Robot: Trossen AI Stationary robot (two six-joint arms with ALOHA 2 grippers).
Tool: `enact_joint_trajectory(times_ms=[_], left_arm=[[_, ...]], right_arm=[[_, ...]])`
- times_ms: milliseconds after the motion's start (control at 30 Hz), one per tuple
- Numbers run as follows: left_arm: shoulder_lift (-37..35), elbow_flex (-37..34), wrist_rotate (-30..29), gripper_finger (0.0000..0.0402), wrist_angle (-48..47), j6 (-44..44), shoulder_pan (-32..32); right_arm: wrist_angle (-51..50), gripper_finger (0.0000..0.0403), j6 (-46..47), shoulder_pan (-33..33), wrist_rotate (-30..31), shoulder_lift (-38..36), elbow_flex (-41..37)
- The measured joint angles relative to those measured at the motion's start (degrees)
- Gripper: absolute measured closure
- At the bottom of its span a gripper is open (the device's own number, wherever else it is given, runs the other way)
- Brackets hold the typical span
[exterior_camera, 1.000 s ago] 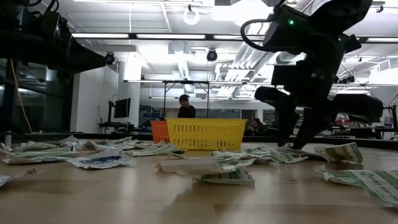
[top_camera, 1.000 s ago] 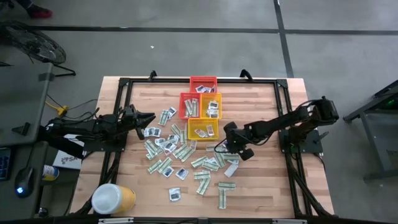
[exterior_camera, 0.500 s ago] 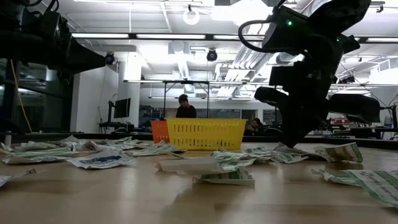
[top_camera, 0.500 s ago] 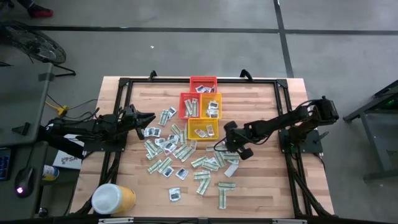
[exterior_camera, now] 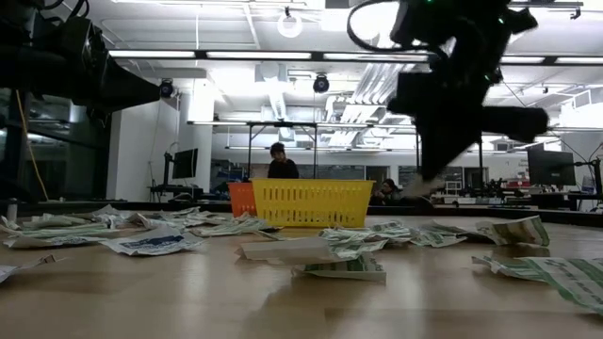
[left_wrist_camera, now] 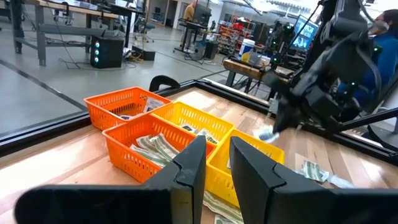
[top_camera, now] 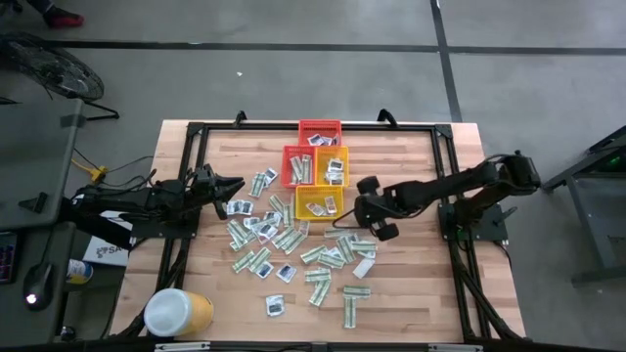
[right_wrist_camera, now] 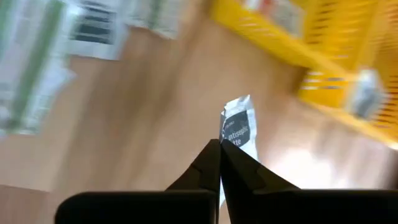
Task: Pick & Place First Aid Supplies
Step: Put the towelette pack into the top yellow bin
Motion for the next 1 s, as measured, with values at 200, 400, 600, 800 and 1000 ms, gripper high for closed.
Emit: enact_joint_trajectory(times_ms=[200, 400, 600, 800, 1000], left_arm=[[-0.02, -0.01, 0.11, 0.0328, 0.0, -0.02, 0.01], [-0.02, -0.01, 0.13, 0.0328, 0.0, -0.02, 0.01], [-0.01, -0.01, 0.15, 0.0328, 0.0, -0.01, 0.01], [-0.02, -0.01, 0.15, 0.0328, 0.0, -0.02, 0.0], [-0.02, 0.01, 0.13, 0.0328, 0.0, 0.0, 0.01]], right_arm=[[-1.22, 0.0402, -8.59, -2.9, 7.18, -0.33, 6.4], [7.13, 0.0403, -18.46, -7.84, 7.23, 0.24, 7.97], [13.56, 0.0403, -18.05, -11.47, 7.12, 4.51, 7.95], [19.35, 0.0403, -9.92, -13.3, 6.94, 8.62, 7.93], [23.31, 0.0402, -5.68, -14.59, 2.37, 11.94, 7.93]])
